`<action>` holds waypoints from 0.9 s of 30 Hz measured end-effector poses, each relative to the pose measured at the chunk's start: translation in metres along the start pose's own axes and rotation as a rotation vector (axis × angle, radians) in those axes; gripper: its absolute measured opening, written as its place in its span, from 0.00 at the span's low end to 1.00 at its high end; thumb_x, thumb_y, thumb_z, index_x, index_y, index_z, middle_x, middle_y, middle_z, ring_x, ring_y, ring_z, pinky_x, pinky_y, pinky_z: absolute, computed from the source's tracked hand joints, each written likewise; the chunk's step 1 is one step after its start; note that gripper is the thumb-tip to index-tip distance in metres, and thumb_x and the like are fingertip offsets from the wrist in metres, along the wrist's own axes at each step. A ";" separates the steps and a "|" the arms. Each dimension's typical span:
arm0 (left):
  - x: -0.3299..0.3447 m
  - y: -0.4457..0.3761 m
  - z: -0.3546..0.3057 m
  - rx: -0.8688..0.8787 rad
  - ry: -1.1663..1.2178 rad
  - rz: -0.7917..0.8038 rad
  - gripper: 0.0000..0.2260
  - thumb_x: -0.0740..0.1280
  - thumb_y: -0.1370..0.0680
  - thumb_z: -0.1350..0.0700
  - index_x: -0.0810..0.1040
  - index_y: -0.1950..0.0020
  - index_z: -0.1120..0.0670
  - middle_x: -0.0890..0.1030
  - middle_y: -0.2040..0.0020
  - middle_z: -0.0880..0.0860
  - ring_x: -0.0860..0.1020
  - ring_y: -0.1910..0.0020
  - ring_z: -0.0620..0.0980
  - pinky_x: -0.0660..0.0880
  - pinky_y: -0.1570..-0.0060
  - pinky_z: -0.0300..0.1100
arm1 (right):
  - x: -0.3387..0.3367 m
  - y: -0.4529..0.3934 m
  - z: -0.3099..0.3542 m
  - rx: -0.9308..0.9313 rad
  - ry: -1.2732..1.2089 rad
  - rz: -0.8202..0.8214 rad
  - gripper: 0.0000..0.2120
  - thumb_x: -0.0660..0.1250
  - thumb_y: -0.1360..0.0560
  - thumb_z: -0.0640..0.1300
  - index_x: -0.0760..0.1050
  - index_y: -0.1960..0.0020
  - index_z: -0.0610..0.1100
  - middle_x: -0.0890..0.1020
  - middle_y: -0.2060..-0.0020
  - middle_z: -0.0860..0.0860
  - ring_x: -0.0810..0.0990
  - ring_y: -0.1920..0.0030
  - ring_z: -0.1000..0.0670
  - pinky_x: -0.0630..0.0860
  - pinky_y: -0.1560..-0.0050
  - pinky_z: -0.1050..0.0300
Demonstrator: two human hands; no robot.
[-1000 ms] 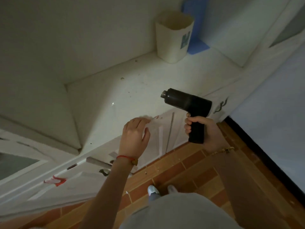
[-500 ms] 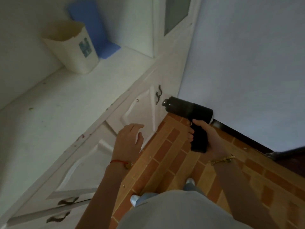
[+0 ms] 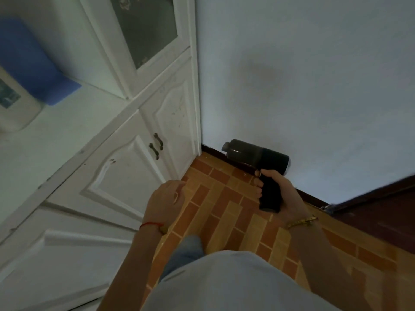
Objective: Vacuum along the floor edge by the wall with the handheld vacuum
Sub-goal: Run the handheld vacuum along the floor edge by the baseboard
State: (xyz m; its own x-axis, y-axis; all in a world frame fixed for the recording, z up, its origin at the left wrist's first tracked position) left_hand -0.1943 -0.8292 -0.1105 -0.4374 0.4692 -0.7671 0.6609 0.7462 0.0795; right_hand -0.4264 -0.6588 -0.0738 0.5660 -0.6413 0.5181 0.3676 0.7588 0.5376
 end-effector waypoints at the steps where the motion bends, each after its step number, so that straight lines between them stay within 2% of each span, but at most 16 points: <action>1: 0.003 -0.004 -0.003 -0.006 0.002 0.005 0.12 0.62 0.19 0.58 0.78 0.37 0.53 0.80 0.41 0.51 0.77 0.42 0.51 0.73 0.40 0.48 | -0.005 -0.004 0.004 0.003 -0.016 -0.005 0.11 0.75 0.32 0.47 0.79 0.55 0.43 0.76 0.66 0.48 0.76 0.69 0.52 0.76 0.69 0.59; 4: 0.008 -0.022 -0.008 -0.014 -0.003 0.026 0.12 0.62 0.19 0.57 0.77 0.37 0.53 0.80 0.40 0.50 0.77 0.41 0.50 0.72 0.39 0.47 | -0.014 -0.018 0.011 0.019 -0.062 -0.028 0.09 0.73 0.30 0.46 0.77 0.54 0.43 0.76 0.66 0.48 0.76 0.69 0.52 0.76 0.68 0.59; 9: 0.015 -0.073 -0.006 0.000 0.006 0.071 0.12 0.62 0.19 0.58 0.78 0.37 0.54 0.80 0.40 0.51 0.77 0.42 0.48 0.68 0.42 0.36 | -0.023 -0.052 0.024 0.026 -0.106 -0.070 0.10 0.70 0.28 0.45 0.75 0.51 0.41 0.76 0.66 0.48 0.76 0.70 0.52 0.76 0.69 0.60; 13: 0.015 -0.136 -0.006 0.004 0.030 0.127 0.10 0.61 0.19 0.57 0.78 0.40 0.55 0.81 0.44 0.52 0.78 0.45 0.49 0.71 0.45 0.39 | -0.021 -0.098 0.042 0.003 -0.115 -0.129 0.09 0.70 0.29 0.44 0.75 0.52 0.41 0.76 0.67 0.48 0.76 0.70 0.52 0.76 0.70 0.60; 16: 0.004 -0.188 -0.006 0.032 0.030 0.166 0.14 0.59 0.20 0.51 0.78 0.40 0.55 0.81 0.44 0.51 0.78 0.46 0.48 0.71 0.45 0.39 | -0.008 -0.137 0.061 0.022 -0.131 -0.150 0.06 0.71 0.30 0.45 0.78 0.56 0.42 0.76 0.68 0.48 0.76 0.70 0.51 0.76 0.69 0.60; 19: -0.010 -0.239 -0.002 0.084 0.013 0.179 0.12 0.62 0.19 0.57 0.78 0.37 0.55 0.80 0.42 0.51 0.77 0.43 0.47 0.71 0.41 0.38 | 0.006 -0.176 0.079 0.010 -0.147 -0.136 0.04 0.72 0.30 0.46 0.81 0.60 0.45 0.77 0.67 0.48 0.76 0.70 0.51 0.76 0.68 0.60; 25: -0.030 -0.324 0.005 0.166 -0.055 0.187 0.13 0.62 0.19 0.59 0.78 0.36 0.55 0.81 0.40 0.52 0.78 0.42 0.49 0.74 0.39 0.43 | 0.036 -0.234 0.107 -0.010 -0.188 -0.108 0.11 0.76 0.37 0.46 0.80 0.58 0.44 0.77 0.67 0.48 0.77 0.69 0.51 0.77 0.67 0.59; 27: -0.032 -0.341 0.003 0.173 -0.059 0.194 0.13 0.61 0.18 0.58 0.78 0.36 0.55 0.80 0.40 0.51 0.78 0.42 0.48 0.73 0.40 0.41 | 0.041 -0.245 0.114 -0.011 -0.217 -0.105 0.12 0.75 0.35 0.45 0.77 0.54 0.42 0.78 0.66 0.47 0.78 0.67 0.50 0.78 0.66 0.58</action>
State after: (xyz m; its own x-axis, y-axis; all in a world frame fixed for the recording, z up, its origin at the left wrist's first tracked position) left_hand -0.4042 -1.1000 -0.1154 -0.2594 0.5636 -0.7843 0.8259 0.5504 0.1224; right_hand -0.5770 -0.8835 -0.1086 0.3529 -0.7256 0.5908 0.4251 0.6868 0.5896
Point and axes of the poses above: each hand's wrist, its own y-axis away from the middle knuckle, its own x-axis out of the palm, z = x × y, the point moved 1 cm from there along -y, towards the middle knuckle
